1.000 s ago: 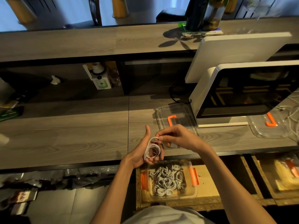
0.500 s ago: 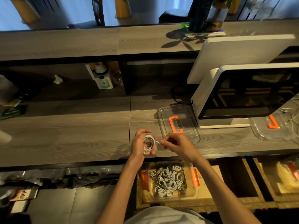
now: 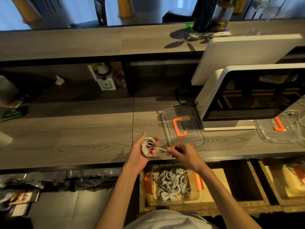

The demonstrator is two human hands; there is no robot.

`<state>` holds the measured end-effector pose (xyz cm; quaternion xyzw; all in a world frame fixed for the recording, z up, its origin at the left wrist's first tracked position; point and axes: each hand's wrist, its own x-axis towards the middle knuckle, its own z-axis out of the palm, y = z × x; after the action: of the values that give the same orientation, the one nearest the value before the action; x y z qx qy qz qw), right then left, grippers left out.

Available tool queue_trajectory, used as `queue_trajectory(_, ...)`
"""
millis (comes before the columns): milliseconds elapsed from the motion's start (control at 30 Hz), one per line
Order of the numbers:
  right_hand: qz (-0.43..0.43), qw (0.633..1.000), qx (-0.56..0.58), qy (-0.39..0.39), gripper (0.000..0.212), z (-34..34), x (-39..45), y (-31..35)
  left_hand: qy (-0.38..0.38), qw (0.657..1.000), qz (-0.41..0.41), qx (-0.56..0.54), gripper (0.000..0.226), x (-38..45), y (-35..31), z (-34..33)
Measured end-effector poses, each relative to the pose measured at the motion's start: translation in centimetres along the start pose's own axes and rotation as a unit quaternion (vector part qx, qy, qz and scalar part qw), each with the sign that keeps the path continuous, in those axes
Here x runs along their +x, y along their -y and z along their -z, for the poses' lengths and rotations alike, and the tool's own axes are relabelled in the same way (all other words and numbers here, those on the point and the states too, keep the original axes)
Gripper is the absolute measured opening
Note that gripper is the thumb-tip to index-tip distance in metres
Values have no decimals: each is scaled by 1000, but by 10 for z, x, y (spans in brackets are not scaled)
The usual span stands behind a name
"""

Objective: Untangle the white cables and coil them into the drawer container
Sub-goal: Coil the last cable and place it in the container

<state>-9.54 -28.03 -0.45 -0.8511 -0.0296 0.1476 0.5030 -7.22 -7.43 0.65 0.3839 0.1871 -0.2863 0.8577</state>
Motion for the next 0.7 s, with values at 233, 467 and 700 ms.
queue_trajectory(233, 10, 1000, -19, -6, 20, 13, -9, 3, 9, 1000, 1, 14, 63, -7, -2, 6)
queue_trajectory(467, 121, 978, -154, 74, 16, 17, -10, 38, -106, 945, -103, 293, 57, -6, 9, -12)
queue_trajectory(700, 199, 946, -209, 146, 18, 29, 8, 66, -117, 907, -91, 393, 58, -5, 9, -35)
